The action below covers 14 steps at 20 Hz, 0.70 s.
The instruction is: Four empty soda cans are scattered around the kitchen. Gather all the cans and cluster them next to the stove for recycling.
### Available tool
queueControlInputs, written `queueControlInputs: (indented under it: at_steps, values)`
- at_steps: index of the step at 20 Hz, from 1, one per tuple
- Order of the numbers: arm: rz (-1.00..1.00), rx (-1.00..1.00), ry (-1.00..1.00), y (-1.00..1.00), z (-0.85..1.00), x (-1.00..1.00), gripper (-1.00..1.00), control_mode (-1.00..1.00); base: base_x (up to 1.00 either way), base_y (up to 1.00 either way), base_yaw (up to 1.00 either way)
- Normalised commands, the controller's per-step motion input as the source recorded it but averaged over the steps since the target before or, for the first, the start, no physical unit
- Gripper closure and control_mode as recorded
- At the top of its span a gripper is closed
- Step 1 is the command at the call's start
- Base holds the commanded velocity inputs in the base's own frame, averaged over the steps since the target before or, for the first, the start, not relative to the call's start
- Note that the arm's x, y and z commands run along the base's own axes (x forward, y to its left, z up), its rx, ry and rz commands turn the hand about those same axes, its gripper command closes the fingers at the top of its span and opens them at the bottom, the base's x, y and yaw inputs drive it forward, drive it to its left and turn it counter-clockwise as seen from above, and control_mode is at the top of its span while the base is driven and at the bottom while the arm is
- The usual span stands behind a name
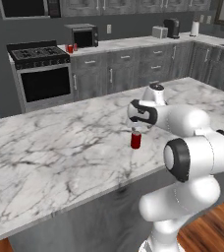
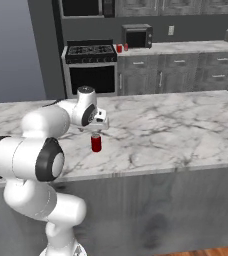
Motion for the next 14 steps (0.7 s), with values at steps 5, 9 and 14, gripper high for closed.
queueControlInputs:
  at_steps: [5, 9, 14]
  values:
    - [0.00, -0.06, 0.00, 0.00, -0.13, 0.08, -1.00, -1.00, 0.00, 0.00, 0.00]
    - [0.00, -0.07, 0.00, 0.00, -0.13, 0.04, -1.00, -1.00, 0.00, 0.00, 0.00]
    - [0.00, -0.01, 0.00, 0.00, -0.09, 0.05, -1.00, -1.00, 0.00, 0.00, 0.00]
